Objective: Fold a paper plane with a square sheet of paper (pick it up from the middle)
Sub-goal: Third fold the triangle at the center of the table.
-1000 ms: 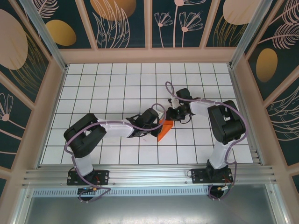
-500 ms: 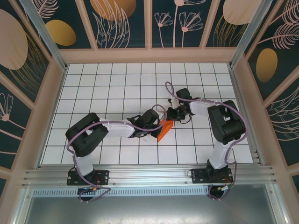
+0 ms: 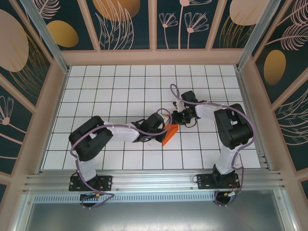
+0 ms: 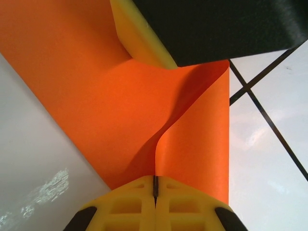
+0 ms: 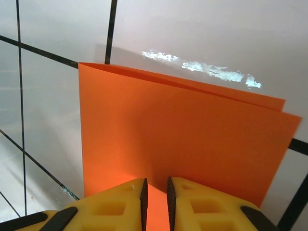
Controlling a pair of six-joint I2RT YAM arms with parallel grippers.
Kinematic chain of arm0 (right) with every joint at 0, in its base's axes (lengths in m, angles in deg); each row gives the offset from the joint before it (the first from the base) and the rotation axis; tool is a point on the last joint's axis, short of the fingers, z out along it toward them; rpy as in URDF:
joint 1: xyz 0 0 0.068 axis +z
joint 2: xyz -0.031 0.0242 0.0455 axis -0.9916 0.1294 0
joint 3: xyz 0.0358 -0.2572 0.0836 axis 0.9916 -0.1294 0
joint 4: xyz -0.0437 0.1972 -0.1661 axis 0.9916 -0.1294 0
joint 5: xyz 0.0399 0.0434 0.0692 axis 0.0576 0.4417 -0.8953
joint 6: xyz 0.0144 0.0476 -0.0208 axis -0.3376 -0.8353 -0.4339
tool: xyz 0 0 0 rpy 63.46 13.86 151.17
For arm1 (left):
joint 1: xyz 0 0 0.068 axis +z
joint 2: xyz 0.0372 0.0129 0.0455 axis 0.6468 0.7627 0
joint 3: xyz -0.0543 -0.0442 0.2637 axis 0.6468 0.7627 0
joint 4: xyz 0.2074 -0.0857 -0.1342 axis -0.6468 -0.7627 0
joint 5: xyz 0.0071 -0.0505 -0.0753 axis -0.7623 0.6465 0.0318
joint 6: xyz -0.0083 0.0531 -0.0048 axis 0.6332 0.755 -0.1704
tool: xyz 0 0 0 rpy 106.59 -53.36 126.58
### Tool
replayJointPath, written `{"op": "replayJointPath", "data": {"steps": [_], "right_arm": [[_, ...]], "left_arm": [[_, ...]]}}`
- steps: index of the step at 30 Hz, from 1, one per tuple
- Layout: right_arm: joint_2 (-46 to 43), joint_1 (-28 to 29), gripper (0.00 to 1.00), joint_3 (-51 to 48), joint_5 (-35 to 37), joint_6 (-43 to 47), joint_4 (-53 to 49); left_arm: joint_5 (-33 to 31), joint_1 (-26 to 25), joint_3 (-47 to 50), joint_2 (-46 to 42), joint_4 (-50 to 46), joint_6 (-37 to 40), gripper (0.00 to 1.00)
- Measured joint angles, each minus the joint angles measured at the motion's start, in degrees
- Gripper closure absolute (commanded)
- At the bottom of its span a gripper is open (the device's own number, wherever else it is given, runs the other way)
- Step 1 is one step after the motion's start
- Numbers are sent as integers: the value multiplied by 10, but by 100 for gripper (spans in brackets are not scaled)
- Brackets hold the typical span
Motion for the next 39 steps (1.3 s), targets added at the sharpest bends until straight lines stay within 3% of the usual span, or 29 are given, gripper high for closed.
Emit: {"op": "replayJointPath", "data": {"steps": [8, 18, 27, 39], "right_arm": [[-109, -8, 79, -27, 14, -47, 11], [-237, 0, 91, -184, -12, -156, 81], [-232, 15, 92, -237, -43, -240, 163], [-165, 26, 92, -235, -48, -254, 199]], "left_arm": [[0, 0, 3, 0, 6, 0, 94], [0, 0, 4, 0, 10, 0, 94], [1, 0, 4, 0, 10, 0, 94], [2, 0, 4, 1, 10, 0, 94]]}}
